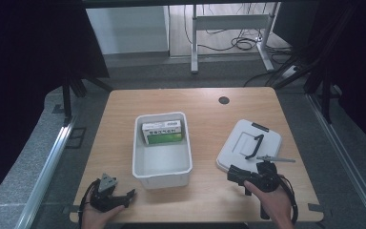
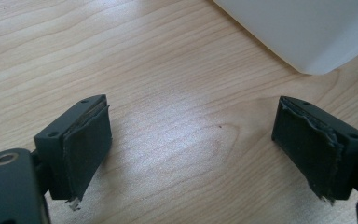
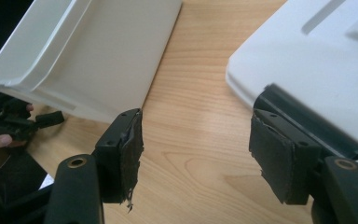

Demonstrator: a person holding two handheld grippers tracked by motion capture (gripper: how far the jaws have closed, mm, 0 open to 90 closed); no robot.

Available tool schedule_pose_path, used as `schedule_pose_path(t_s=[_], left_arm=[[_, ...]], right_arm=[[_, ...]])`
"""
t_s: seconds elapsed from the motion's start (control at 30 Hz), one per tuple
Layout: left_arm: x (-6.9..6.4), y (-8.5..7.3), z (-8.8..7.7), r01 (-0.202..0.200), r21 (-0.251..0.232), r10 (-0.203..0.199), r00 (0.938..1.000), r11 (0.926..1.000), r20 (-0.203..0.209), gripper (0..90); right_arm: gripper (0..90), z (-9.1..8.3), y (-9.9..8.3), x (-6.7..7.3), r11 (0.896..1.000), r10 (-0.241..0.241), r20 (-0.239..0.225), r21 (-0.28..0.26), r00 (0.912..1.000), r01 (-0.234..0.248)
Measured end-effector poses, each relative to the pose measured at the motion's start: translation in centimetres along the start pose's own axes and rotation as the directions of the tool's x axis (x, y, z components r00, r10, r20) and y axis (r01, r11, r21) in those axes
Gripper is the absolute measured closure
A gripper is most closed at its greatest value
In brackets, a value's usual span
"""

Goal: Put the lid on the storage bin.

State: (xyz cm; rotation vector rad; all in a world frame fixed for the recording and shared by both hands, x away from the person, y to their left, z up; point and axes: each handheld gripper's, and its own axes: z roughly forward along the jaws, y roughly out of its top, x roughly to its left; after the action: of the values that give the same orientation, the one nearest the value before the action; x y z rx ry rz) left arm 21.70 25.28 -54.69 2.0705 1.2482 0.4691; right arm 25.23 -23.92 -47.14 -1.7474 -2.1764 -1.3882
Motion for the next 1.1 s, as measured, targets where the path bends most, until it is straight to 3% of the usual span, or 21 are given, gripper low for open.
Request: schedule_pose_path(t_s=[0.37,0.73,1.1], left_arm=[[0.1,0.1,0.0,0.003,0.004,-0.003,1.0000,1.0000,-0.002,12.4],[0.1,0.0,0.0,0.005,0.002,-0.005,1.0000,1.0000,-0.004,12.6],[0.2,0.2,0.0,0.007,0.010,-0.007,1.0000,0.9999,-0.004,12.6]], right_arm=[[35.1,-1.2,1.7,-0.9,0.998,0.041,0.031,-0.039,0.9987,-0.040],[35.2,-0.4,3.3,-0.5,0.999,0.039,0.047,-0.031,0.9981,-0.038],[35.3,-1.2,6.1,-0.3,0.998,0.060,0.124,-0.017,0.9905,-0.058]])
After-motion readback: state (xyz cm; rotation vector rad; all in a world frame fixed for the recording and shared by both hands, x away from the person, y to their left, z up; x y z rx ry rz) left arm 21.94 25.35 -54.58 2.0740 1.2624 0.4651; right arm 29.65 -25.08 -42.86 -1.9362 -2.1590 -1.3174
